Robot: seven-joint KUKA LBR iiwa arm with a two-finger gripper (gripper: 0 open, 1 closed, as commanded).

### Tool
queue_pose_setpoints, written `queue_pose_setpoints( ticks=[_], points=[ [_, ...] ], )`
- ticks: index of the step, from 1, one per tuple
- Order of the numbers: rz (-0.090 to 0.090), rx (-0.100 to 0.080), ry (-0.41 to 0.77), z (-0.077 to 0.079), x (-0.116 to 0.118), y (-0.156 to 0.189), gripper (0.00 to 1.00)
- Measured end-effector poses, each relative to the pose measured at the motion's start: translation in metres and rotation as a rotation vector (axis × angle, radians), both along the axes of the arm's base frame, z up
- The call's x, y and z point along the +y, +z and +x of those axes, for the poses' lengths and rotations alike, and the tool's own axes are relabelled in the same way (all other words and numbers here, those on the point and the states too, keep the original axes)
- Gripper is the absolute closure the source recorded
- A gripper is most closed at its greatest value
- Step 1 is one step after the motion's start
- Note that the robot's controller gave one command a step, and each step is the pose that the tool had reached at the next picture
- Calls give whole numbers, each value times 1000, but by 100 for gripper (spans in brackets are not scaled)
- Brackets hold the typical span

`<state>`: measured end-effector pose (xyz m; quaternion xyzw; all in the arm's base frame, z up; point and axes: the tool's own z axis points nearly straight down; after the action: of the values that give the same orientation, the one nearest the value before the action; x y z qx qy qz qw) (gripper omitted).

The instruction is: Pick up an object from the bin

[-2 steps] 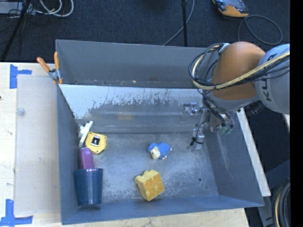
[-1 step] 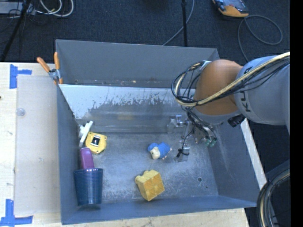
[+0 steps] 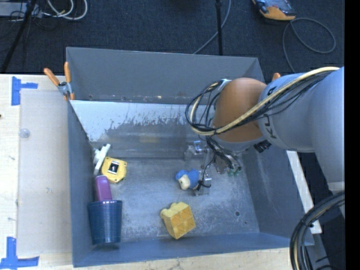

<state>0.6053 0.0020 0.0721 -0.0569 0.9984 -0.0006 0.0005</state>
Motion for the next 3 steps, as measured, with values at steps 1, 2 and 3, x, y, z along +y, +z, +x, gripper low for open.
queue_pose_setpoints(
  ticks=[1,2,3],
  points=[
    [2,1,71,-24,13,-2,100],
    [2,1,72,-24,13,-2,100],
    [2,0,123,-13,15,112,100]
  ],
)
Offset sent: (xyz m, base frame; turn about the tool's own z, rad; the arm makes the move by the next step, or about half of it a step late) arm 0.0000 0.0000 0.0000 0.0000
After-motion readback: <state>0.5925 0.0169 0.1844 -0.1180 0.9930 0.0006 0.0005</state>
